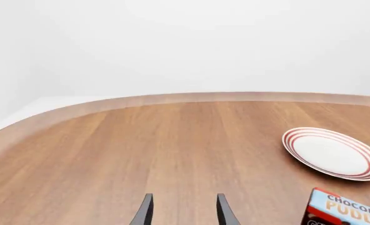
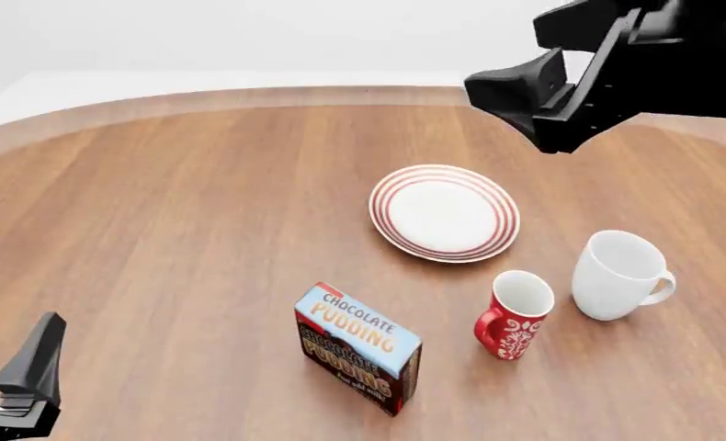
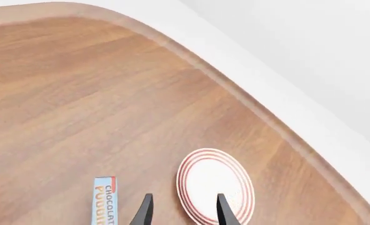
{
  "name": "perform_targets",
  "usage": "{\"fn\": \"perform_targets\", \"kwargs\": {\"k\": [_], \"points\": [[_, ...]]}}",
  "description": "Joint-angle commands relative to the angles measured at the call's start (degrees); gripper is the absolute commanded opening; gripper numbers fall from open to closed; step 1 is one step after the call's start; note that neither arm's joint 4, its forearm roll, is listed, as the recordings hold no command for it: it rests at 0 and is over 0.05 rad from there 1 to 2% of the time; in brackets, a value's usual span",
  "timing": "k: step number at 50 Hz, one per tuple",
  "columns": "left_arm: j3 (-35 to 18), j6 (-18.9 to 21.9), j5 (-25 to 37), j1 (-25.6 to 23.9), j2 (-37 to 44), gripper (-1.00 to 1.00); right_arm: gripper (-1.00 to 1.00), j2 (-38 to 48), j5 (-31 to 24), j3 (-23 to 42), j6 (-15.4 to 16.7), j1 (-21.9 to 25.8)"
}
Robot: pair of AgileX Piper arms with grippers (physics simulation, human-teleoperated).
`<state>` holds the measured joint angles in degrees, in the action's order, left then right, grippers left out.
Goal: Put the chocolate pudding to the right of the plate.
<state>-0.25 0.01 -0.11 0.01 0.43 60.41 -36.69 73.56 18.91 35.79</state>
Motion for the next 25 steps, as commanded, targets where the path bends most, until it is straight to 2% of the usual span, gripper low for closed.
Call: {"fn": "perform_targets", "kwargs": {"k": [1, 2, 25], "points": [[0.0, 0.0, 0.0, 0.0, 0.0, 1.00, 1.00, 1.3, 0.3, -2.8, 0.4, 1.1], [0.0, 0.0, 0.0, 0.0, 0.0, 1.00, 1.00, 1.6, 0.1, -2.6, -0.4, 1.6], [0.0, 0.0, 0.0, 0.0, 0.0, 1.00, 1.00, 4.2, 5.0, -8.7, -0.7, 2.7]]}}
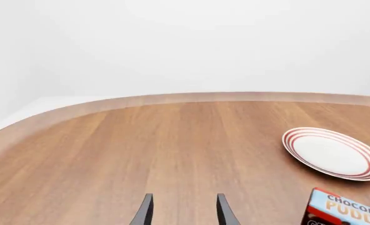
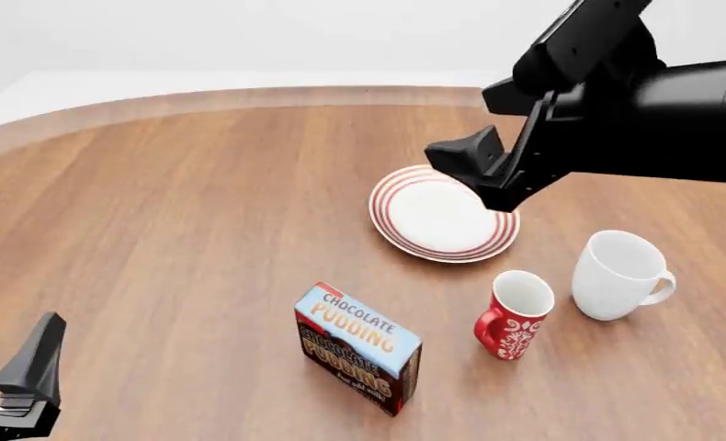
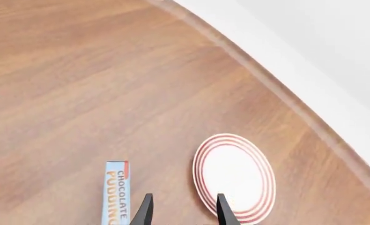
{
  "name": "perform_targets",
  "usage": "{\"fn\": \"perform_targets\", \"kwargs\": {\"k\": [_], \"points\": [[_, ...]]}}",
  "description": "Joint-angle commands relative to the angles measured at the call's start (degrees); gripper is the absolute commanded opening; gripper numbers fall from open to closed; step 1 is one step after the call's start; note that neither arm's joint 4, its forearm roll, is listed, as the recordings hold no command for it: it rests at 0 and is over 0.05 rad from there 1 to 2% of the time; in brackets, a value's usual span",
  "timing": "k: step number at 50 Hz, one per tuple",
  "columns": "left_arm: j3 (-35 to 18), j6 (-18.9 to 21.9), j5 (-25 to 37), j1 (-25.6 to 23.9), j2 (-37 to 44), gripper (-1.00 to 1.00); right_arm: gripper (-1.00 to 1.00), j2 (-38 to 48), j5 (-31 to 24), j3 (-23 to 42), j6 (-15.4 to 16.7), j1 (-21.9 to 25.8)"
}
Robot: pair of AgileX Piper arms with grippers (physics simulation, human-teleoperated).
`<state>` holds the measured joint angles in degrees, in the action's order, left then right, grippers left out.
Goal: Put the chocolate pudding to the right of the plate.
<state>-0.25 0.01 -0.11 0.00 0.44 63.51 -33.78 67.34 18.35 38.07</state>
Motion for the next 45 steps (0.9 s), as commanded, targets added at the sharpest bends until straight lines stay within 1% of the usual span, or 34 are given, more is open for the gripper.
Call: {"fn": "perform_targets", "kwargs": {"k": [1, 17, 18, 22, 27, 32, 38, 45], "points": [[0.0, 0.0, 0.0, 0.0, 0.0, 1.00, 1.00, 1.3, 2.3, -2.7, -0.2, 0.6], [0.0, 0.0, 0.0, 0.0, 0.0, 1.00, 1.00, 4.1, 4.7, -4.9, -1.9, 2.7], [0.0, 0.0, 0.0, 0.0, 0.0, 1.00, 1.00, 4.6, 4.7, -4.6, -2.4, 3.1], [0.0, 0.0, 0.0, 0.0, 0.0, 1.00, 1.00, 4.8, 4.7, -4.5, -2.9, 3.8], [0.0, 0.0, 0.0, 0.0, 0.0, 1.00, 1.00, 5.4, 5.0, -4.3, -2.8, 4.7], [0.0, 0.0, 0.0, 0.0, 0.0, 1.00, 1.00, 6.6, 5.1, -3.5, -3.3, 5.9], [0.0, 0.0, 0.0, 0.0, 0.0, 1.00, 1.00, 8.6, 6.6, -3.3, -4.4, 7.5], [0.0, 0.0, 0.0, 0.0, 0.0, 1.00, 1.00, 10.0, 8.0, -4.2, -5.1, 8.2]]}}
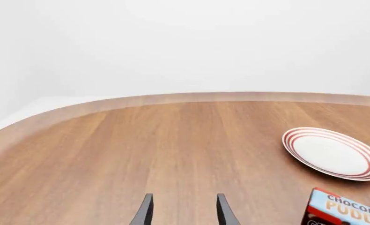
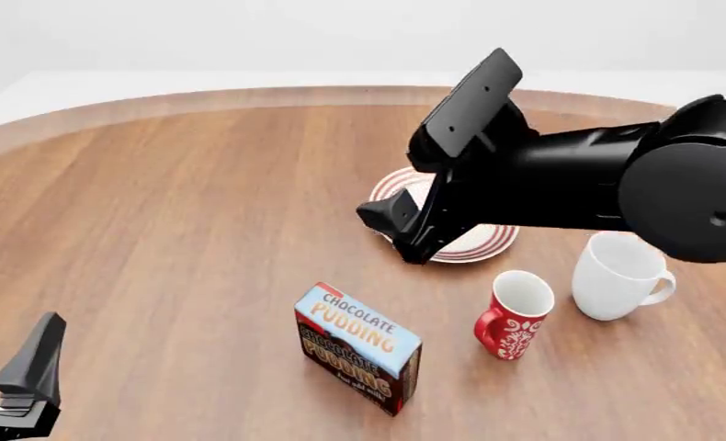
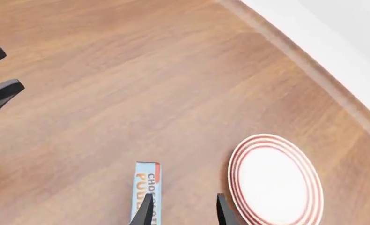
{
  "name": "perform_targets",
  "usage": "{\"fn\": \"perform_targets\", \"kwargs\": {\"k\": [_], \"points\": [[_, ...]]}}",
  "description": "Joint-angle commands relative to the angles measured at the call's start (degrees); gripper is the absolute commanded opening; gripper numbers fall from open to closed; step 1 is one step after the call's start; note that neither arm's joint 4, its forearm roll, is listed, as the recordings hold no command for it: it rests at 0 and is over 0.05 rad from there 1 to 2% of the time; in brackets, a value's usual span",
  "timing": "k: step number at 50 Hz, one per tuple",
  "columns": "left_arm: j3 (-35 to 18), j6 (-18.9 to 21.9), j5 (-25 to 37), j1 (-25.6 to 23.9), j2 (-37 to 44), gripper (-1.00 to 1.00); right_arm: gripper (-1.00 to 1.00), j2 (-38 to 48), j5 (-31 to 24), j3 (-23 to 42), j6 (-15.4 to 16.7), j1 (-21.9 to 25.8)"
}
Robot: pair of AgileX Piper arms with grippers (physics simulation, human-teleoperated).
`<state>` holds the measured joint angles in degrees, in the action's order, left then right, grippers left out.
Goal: Put the chocolate pudding to the right of the plate.
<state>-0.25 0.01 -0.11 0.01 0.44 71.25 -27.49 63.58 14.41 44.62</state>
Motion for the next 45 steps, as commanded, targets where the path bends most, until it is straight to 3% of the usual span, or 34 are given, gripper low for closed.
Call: {"fn": "perform_targets", "kwargs": {"k": [1, 15, 45], "points": [[0.0, 0.0, 0.0, 0.0, 0.0, 1.00, 1.00, 2.4, 1.8, -0.5, -1.2, 1.7], [0.0, 0.0, 0.0, 0.0, 0.0, 1.00, 1.00, 4.7, 4.7, -2.8, -2.6, 3.8], [0.0, 0.0, 0.0, 0.0, 0.0, 1.00, 1.00, 4.5, 13.0, -10.7, -10.0, 5.3]]}}
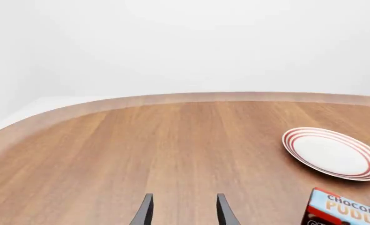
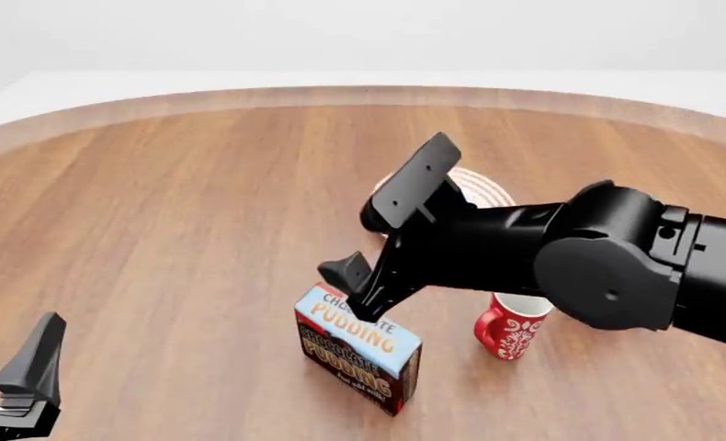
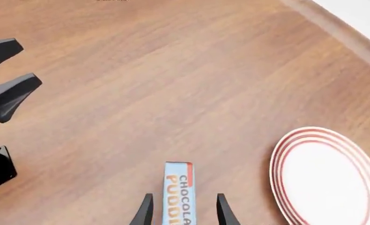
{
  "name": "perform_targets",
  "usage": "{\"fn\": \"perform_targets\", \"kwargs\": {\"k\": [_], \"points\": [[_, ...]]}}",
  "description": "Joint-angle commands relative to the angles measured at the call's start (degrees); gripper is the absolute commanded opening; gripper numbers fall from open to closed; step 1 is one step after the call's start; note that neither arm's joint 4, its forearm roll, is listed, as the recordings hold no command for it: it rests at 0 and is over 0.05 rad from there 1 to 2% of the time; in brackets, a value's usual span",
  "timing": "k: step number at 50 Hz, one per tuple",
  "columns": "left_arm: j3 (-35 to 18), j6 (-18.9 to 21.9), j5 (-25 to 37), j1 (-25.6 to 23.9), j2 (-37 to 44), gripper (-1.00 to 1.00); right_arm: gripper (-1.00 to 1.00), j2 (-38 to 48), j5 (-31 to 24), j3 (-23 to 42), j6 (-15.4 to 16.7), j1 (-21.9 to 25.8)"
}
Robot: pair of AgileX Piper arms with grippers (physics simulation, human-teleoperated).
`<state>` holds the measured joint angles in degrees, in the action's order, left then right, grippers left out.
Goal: Put the chocolate pudding to the right of the plate.
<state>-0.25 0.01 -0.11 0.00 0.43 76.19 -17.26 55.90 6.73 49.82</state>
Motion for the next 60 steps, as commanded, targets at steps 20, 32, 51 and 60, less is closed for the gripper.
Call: {"fn": "perform_targets", "kwargs": {"k": [20, 32, 51, 60], "points": [[0.0, 0.0, 0.0, 0.0, 0.0, 1.00, 1.00, 1.2, 7.3, -7.6, -4.8, -0.6], [0.0, 0.0, 0.0, 0.0, 0.0, 1.00, 1.00, 1.5, 8.5, -9.2, -5.8, -0.7], [0.0, 0.0, 0.0, 0.0, 0.0, 1.00, 1.00, 1.1, 9.4, -12.4, -6.6, -0.6], [0.0, 0.0, 0.0, 0.0, 0.0, 1.00, 1.00, 2.4, 10.4, -13.0, -7.4, 0.1]]}}
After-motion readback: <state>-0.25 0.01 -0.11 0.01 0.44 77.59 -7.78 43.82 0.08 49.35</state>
